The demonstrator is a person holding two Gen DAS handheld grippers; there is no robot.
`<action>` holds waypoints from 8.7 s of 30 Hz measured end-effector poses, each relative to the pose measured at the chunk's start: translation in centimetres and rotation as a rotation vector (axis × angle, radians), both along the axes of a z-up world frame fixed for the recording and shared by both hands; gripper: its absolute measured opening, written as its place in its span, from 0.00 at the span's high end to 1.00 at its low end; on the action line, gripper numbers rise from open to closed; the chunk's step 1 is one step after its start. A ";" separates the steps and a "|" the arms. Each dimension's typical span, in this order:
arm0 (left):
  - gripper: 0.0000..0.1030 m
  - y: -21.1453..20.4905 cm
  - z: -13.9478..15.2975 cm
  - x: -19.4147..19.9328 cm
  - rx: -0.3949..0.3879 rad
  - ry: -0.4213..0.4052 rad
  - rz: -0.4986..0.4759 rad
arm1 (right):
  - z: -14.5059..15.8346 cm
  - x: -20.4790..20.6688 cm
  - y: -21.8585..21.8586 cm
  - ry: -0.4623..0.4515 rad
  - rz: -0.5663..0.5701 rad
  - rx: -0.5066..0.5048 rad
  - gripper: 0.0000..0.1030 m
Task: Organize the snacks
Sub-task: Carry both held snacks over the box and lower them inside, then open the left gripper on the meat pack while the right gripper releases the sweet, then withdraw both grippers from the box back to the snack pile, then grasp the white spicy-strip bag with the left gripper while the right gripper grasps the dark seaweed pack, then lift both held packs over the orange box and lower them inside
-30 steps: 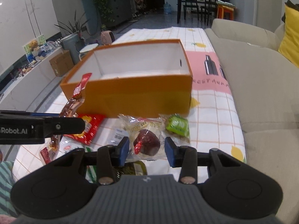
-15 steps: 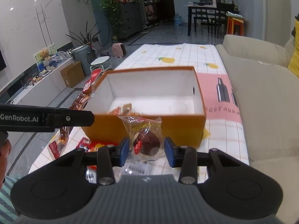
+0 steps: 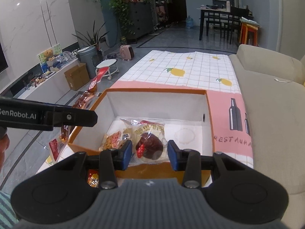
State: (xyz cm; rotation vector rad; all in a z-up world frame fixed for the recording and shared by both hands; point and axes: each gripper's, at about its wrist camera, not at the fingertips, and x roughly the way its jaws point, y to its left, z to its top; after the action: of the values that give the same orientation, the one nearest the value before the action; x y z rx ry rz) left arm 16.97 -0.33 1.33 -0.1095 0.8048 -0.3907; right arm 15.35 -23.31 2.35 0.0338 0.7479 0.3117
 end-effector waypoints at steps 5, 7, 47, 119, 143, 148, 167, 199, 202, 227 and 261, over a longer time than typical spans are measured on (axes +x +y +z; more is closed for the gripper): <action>0.35 -0.2 -0.7 2.9 0.018 0.042 -0.001 | -0.1 3.0 -0.1 0.044 0.014 0.014 0.63; 0.35 -0.7 -1.2 3.9 0.037 0.057 -0.009 | -0.4 4.1 0.0 0.064 0.020 0.016 0.63; 0.33 -2.7 -12.1 14.6 0.562 0.278 -0.135 | -10.7 16.2 7.1 0.332 0.156 -0.181 0.62; 0.27 -0.8 -5.4 -12.0 0.187 0.037 0.006 | -3.9 -10.4 0.4 0.038 -0.099 -0.074 0.32; 0.28 1.2 -12.3 -12.4 0.158 0.275 0.132 | -10.2 -13.1 2.3 0.170 -0.017 -0.088 0.34; 0.28 1.5 -13.6 -11.8 0.152 0.328 0.183 | -10.7 -12.7 4.0 0.159 0.043 -0.116 0.40; 0.13 -0.3 -16.3 -9.7 0.259 0.384 0.248 | -13.3 -10.6 4.3 0.232 0.030 -0.119 0.45; 0.23 0.4 -16.6 -10.6 0.295 0.380 0.252 | -13.6 -10.5 2.3 0.247 -0.011 -0.107 0.41; 0.29 0.5 -16.5 -10.7 0.301 0.367 0.246 | -13.8 -10.3 2.3 0.255 -0.013 -0.106 0.41; 0.43 1.4 -14.6 -11.8 0.214 0.306 0.233 | -13.4 -10.9 3.5 0.213 0.054 -0.162 0.61; 0.43 0.0 -6.9 -12.8 0.090 0.125 0.162 | -6.1 -12.8 1.0 0.103 -0.021 -0.038 0.67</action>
State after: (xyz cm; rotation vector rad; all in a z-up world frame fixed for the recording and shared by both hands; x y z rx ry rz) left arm 4.16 -0.33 -5.52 -0.1153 0.9287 -0.1959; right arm 2.56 -22.31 -3.74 0.0221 0.8546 0.2775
